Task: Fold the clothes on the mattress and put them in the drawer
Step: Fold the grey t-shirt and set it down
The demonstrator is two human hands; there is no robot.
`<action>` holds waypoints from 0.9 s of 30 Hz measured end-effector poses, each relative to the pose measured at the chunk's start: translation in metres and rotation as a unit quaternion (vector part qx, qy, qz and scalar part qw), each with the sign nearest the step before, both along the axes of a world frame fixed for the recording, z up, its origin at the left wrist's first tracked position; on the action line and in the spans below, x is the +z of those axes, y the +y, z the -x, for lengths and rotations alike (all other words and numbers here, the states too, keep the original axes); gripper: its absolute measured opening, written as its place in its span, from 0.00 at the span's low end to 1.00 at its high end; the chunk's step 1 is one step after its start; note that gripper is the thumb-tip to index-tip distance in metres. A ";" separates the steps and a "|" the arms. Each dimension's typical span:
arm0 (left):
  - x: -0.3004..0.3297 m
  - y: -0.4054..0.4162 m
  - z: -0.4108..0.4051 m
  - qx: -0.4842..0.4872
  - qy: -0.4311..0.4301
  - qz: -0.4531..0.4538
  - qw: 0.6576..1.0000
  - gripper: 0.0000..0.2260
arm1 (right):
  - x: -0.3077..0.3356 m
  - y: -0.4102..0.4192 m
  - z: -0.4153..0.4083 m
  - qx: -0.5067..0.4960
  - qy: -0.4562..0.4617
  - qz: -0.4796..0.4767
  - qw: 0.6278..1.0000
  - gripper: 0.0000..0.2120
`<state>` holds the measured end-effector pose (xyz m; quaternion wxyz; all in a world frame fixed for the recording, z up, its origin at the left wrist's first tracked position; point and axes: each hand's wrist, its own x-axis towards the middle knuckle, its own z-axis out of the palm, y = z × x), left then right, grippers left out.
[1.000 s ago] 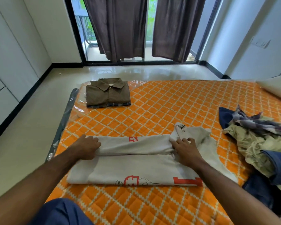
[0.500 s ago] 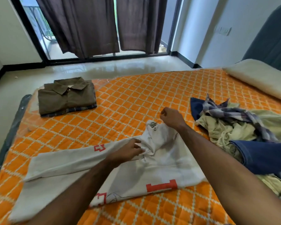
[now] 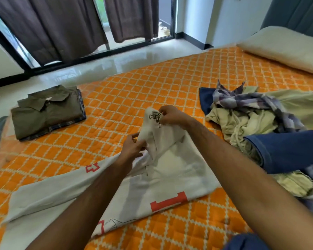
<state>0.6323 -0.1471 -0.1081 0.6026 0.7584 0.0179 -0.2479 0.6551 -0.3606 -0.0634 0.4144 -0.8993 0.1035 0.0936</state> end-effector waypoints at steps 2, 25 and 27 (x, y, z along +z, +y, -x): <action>0.012 0.010 0.011 -0.079 -0.075 -0.003 0.994 0.19 | 0.016 -0.016 0.023 0.005 -0.007 -0.066 0.998 0.16; -0.042 0.065 0.061 -0.261 -0.465 -0.481 0.695 0.15 | -0.072 -0.037 0.134 -0.237 0.027 -0.138 0.961 0.12; -0.048 0.066 0.057 -0.257 -0.461 -0.500 0.687 0.15 | -0.074 -0.033 0.129 -0.218 0.013 -0.162 0.962 0.15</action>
